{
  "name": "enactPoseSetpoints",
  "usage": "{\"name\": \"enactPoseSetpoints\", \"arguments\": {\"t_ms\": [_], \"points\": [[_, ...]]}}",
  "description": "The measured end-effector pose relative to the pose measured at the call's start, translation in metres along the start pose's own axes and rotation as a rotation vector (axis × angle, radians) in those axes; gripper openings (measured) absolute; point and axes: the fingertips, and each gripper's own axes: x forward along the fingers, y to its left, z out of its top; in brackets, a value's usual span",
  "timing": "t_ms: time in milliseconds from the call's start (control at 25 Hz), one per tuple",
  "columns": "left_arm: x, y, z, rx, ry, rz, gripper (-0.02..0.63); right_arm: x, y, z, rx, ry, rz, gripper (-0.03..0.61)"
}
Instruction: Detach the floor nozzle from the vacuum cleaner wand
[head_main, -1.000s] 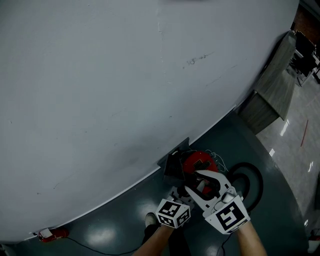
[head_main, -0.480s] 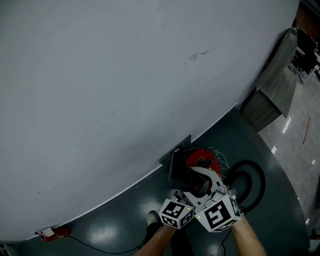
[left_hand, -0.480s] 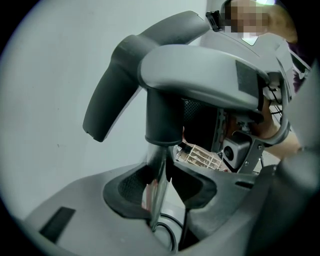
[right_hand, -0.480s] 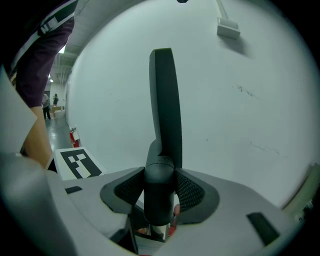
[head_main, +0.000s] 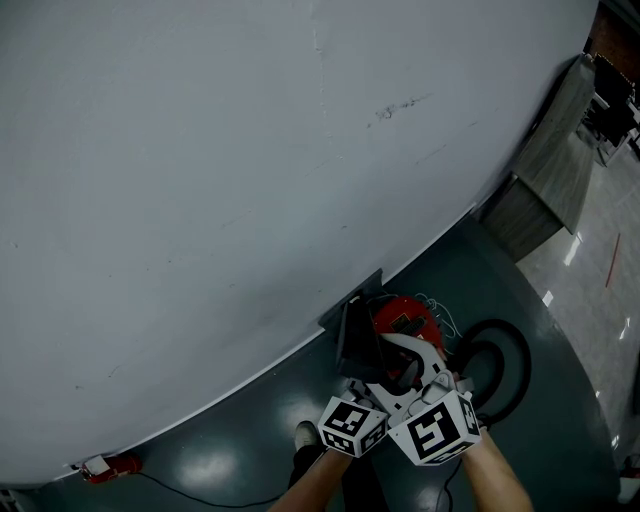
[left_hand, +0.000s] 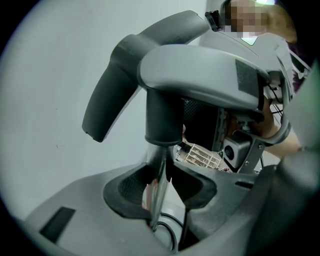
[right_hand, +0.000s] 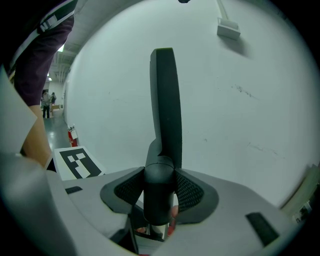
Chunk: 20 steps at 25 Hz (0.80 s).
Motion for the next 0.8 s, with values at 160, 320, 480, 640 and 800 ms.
{"name": "enactPoseSetpoints", "arguments": {"t_ms": [160,320,480,640,800], "points": [[0.002,-0.003,0.003,0.019,0.011,-0.012,0.152,-0.001,-0.001,0.000,-0.052,0.014,-0.028,0.195],[0.002,-0.004,0.003,0.024,0.019,-0.019,0.152,-0.002,-0.002,0.000,0.009,0.004,-0.020,0.194],[0.004,-0.001,0.004,0.007,0.018,-0.004,0.152,-0.005,-0.009,0.001,0.102,-0.013,0.009,0.195],[0.007,-0.004,0.006,0.023,0.025,-0.023,0.152,-0.008,-0.010,0.000,0.027,0.016,-0.037,0.193],[0.007,-0.009,0.005,0.035,0.040,-0.048,0.152,-0.008,-0.007,0.000,-0.023,0.031,-0.065,0.193]]}}
